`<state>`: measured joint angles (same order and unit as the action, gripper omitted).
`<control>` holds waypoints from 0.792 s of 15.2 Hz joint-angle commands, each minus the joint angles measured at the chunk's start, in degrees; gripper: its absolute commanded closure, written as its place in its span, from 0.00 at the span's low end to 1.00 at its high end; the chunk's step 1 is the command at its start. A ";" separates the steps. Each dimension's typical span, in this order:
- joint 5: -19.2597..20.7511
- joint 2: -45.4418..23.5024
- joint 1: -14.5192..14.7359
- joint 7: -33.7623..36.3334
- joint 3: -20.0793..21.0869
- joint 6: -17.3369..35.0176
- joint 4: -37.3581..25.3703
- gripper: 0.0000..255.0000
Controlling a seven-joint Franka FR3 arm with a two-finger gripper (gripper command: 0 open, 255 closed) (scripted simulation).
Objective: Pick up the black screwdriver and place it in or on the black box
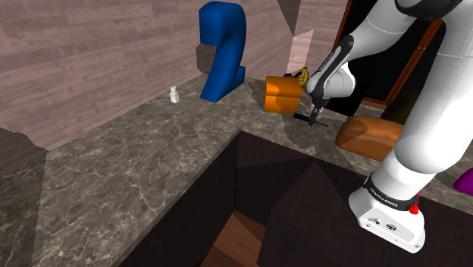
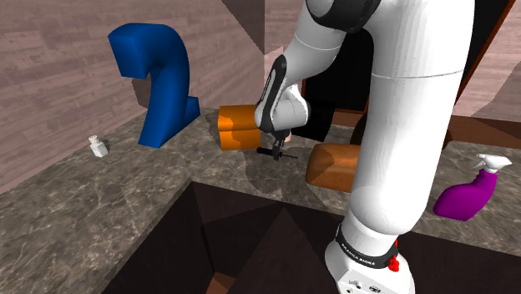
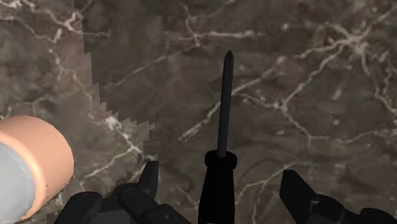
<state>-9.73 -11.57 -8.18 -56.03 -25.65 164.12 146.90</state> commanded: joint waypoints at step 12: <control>-1.00 -0.72 -0.52 -0.74 0.67 0.62 -0.07 1.00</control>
<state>-10.74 -11.93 -8.60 -56.75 -24.89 164.30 146.99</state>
